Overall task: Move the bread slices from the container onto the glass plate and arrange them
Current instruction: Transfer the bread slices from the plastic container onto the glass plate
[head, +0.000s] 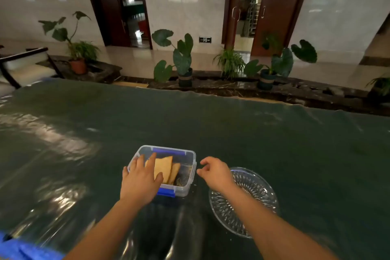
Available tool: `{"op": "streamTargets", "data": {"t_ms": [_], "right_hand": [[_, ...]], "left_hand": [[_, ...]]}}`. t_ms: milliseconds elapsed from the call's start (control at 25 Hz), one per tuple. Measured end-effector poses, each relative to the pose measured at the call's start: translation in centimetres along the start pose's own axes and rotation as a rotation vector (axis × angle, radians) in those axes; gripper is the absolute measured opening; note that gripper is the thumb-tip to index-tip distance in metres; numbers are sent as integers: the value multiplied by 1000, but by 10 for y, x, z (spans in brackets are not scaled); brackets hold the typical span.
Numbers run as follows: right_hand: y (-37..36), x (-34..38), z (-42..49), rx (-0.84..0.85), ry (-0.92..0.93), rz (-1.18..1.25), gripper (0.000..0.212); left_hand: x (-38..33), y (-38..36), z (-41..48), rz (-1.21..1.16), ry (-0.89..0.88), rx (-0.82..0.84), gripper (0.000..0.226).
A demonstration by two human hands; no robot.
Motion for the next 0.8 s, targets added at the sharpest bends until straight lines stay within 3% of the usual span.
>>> {"op": "streamTargets", "data": {"t_ms": [320, 440, 640, 800], "right_hand": [[-63, -4, 28, 11, -124, 50, 33], [-75, -11, 30, -12, -145, -54, 37], [-91, -14, 26, -113, -181, -143, 17], [-93, -20, 12, -80, -135, -233, 18]], "left_hand": [[47, -72, 11, 14, -31, 228, 61], [53, -85, 6, 16, -75, 241, 62], [67, -89, 2, 21, -169, 194, 59], [64, -91, -7, 13, -171, 154, 55]]}}
Point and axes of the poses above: each hand's wrist, its own z-axis towards the middle knuckle, its own y-axis out of the back of the hand, x = y × z, the point moved 7 cm from there along z, towards the middle knuckle, and after that the axes turned 2 degrees about z, right-handed, at the moved point
